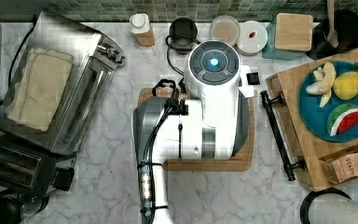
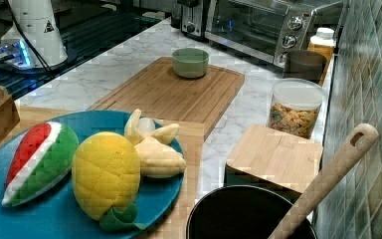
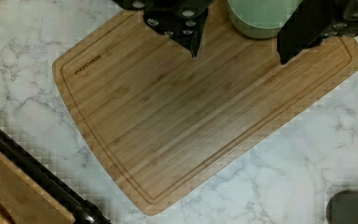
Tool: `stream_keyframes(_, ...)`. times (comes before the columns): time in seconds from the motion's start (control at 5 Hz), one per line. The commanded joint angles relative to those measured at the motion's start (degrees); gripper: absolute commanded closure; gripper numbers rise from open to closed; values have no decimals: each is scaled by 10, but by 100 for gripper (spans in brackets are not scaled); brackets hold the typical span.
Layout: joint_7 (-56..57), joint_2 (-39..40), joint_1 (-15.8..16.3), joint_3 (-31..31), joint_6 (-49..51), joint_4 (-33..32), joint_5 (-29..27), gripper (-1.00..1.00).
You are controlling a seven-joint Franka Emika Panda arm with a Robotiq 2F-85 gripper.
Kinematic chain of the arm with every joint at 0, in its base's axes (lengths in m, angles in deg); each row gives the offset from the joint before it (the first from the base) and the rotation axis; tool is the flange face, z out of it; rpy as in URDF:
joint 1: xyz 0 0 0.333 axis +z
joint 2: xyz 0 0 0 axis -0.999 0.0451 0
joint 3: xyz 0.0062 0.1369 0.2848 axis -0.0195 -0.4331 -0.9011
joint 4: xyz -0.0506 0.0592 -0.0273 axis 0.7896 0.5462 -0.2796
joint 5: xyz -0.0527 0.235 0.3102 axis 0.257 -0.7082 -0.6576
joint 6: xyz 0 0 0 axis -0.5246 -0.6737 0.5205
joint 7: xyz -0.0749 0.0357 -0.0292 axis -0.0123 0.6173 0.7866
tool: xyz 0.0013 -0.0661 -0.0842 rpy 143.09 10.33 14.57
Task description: Open the drawer.
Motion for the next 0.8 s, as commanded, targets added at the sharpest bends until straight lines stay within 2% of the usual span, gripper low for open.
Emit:
stream_keyframes(0.2, 1, 0, 1, 0, 0, -1, 7, -100)
stream_keyframes(0.4, 143, -3, -7, 1, 28, -5, 23, -100)
stream_keyframes(0.6, 289, -33, -20, 11, -9, -54, 33, -100)
stream_keyframes(0.8, 380, -39, -30, 21, -49, -84, 42, -100)
